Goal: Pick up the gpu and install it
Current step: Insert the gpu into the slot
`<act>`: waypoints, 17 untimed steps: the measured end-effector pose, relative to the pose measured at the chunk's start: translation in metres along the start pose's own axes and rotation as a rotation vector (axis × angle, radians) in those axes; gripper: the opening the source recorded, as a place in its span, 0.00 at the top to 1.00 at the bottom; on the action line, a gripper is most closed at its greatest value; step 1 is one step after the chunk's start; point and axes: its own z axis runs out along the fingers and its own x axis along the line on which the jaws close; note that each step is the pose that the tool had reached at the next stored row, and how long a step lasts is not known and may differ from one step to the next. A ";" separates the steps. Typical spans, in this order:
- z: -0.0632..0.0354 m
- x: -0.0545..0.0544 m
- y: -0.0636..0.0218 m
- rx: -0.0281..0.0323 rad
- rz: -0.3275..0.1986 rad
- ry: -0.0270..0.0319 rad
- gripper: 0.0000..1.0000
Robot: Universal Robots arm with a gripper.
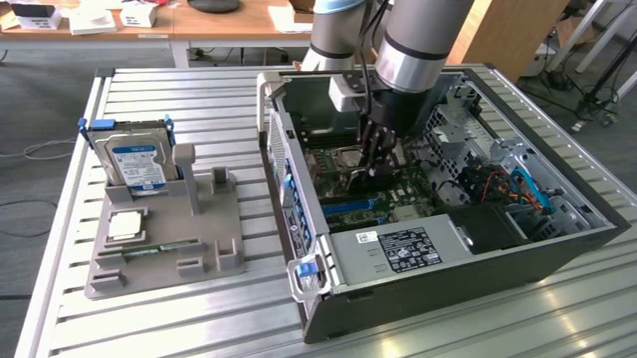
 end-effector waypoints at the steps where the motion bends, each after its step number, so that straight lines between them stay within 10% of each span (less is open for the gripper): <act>1: 0.0004 0.000 0.0000 0.0000 0.000 0.0000 0.73; 17: 0.0046 0.000 0.0006 0.0001 0.000 -0.0002 0.73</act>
